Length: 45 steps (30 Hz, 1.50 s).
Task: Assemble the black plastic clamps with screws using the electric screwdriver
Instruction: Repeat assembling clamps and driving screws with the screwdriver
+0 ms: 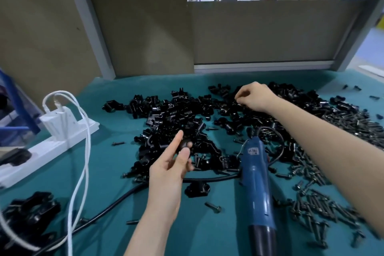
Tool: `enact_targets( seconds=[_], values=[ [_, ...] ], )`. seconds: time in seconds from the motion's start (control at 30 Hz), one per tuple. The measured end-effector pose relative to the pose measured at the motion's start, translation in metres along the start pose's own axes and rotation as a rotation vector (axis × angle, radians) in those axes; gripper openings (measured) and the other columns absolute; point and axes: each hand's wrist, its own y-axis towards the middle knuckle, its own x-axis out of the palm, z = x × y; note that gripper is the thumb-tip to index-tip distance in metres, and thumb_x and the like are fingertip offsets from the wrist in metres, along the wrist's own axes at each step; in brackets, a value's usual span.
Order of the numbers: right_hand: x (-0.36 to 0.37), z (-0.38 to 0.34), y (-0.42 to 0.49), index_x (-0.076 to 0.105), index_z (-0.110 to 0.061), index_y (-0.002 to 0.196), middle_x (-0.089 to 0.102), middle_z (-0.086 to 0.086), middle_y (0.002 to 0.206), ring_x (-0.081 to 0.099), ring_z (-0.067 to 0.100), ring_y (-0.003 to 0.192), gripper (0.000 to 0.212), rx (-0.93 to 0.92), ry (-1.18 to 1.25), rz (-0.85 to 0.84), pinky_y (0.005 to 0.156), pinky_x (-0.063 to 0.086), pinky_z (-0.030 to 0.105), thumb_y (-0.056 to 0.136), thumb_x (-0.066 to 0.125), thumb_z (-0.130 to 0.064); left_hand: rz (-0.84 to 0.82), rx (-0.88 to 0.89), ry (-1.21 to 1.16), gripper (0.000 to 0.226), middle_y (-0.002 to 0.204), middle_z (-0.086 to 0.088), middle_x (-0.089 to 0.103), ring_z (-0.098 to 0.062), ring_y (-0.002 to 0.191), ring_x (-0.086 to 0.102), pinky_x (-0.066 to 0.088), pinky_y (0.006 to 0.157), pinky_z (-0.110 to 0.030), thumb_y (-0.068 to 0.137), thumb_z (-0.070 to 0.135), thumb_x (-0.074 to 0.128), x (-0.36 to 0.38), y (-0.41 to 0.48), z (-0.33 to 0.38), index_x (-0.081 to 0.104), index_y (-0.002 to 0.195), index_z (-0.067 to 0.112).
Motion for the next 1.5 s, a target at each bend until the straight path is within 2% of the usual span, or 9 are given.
enact_targets(
  seconds=[0.13, 0.3, 0.47, 0.77, 0.93, 1.1, 1.2, 1.33, 1.5],
  values=[
    [0.011, 0.016, 0.032, 0.049, -0.016, 0.139, 0.044, 0.013, 0.145, 0.045, 0.031, 0.129, 0.050, 0.021, -0.178, -0.081, 0.099, 0.040, 0.033, 0.093, 0.064, -0.022, 0.000, 0.063, 0.151, 0.051, 0.111, 0.026, 0.068, 0.000, 0.104, 0.066, 0.047, 0.098, -0.027, 0.094, 0.003, 0.056, 0.000, 0.003, -0.004, 0.061, 0.118, 0.048],
    [0.026, 0.036, 0.066, 0.030, -0.036, 0.149, -0.002, 0.006, 0.162, 0.009, 0.037, 0.147, 0.069, 0.050, -0.236, -0.236, 0.117, 0.021, 0.044, 0.091, 0.066, -0.029, -0.015, 0.097, 0.287, 0.065, 0.110, 0.015, 0.072, -0.004, 0.100, 0.068, 0.051, 0.095, -0.022, 0.096, 0.001, 0.054, 0.004, 0.001, -0.003, 0.054, 0.118, 0.062],
    [0.030, 0.038, 0.075, 0.058, -0.038, 0.119, 0.011, 0.005, 0.160, 0.015, 0.043, 0.141, 0.040, -0.028, -0.307, -0.208, 0.113, 0.024, 0.048, 0.086, 0.072, -0.021, -0.001, 0.059, 0.322, 0.072, 0.107, 0.013, 0.073, -0.006, 0.101, 0.068, 0.044, 0.102, -0.030, 0.094, 0.001, 0.056, 0.005, 0.001, 0.002, 0.043, 0.123, 0.066],
    [0.025, 0.050, 0.053, 0.059, -0.016, 0.105, 0.056, 0.004, 0.112, 0.054, 0.029, 0.103, 0.013, -0.189, -0.243, 0.012, 0.088, 0.047, 0.041, 0.094, 0.058, -0.010, -0.023, 0.005, 0.327, 0.059, 0.110, 0.011, 0.073, -0.006, 0.107, 0.066, 0.035, 0.111, -0.046, 0.093, 0.006, 0.058, 0.004, 0.002, -0.001, 0.058, 0.115, 0.061],
    [0.020, 0.049, 0.032, 0.061, -0.015, 0.108, 0.058, -0.003, 0.102, 0.052, 0.016, 0.091, 0.015, -0.099, 0.154, 0.202, 0.079, 0.038, 0.025, 0.093, 0.061, -0.012, -0.031, 0.043, 0.286, 0.039, 0.104, 0.004, 0.075, -0.009, 0.104, 0.068, 0.037, 0.109, -0.046, 0.074, 0.033, 0.066, 0.005, 0.001, -0.001, 0.066, 0.109, 0.051],
    [0.005, 0.033, 0.004, 0.055, -0.013, 0.094, 0.064, 0.008, 0.086, 0.069, 0.022, 0.070, 0.011, 0.038, 0.901, 0.203, 0.057, 0.057, 0.031, 0.096, 0.055, -0.003, -0.011, 0.045, 0.269, 0.034, 0.098, 0.001, 0.076, -0.008, 0.095, 0.069, 0.042, 0.106, -0.046, 0.077, 0.030, 0.064, 0.005, 0.001, -0.002, 0.069, 0.109, 0.042],
    [-0.005, 0.030, -0.008, 0.055, -0.010, 0.089, 0.063, 0.019, 0.087, 0.070, 0.025, 0.056, 0.015, 0.056, 1.035, 0.175, 0.051, 0.056, 0.028, 0.094, 0.055, 0.004, 0.024, 0.031, 0.252, 0.031, 0.098, 0.000, 0.076, -0.009, 0.091, 0.069, 0.048, 0.100, -0.046, 0.089, 0.017, 0.061, 0.004, 0.003, -0.003, 0.067, 0.113, 0.035],
    [-0.015, 0.037, -0.015, 0.060, 0.000, 0.103, 0.058, 0.022, 0.114, 0.069, 0.022, 0.078, 0.010, 0.089, 1.120, 0.128, 0.066, 0.059, 0.026, 0.095, 0.056, -0.001, 0.042, 0.021, 0.248, 0.031, 0.097, 0.000, 0.076, -0.014, 0.094, 0.069, 0.049, 0.097, -0.044, 0.092, 0.013, 0.059, 0.003, 0.003, -0.004, 0.068, 0.112, 0.035],
    [-0.022, 0.062, -0.017, 0.037, -0.021, 0.147, 0.034, -0.003, 0.154, 0.047, 0.015, 0.127, 0.056, 0.108, 0.812, -0.096, 0.101, 0.047, 0.032, 0.097, 0.050, 0.000, 0.031, 0.024, 0.220, 0.032, 0.098, -0.001, 0.076, -0.019, 0.097, 0.068, 0.049, 0.096, -0.042, 0.094, 0.010, 0.056, 0.002, 0.004, -0.005, 0.067, 0.115, 0.032]
  ],
)
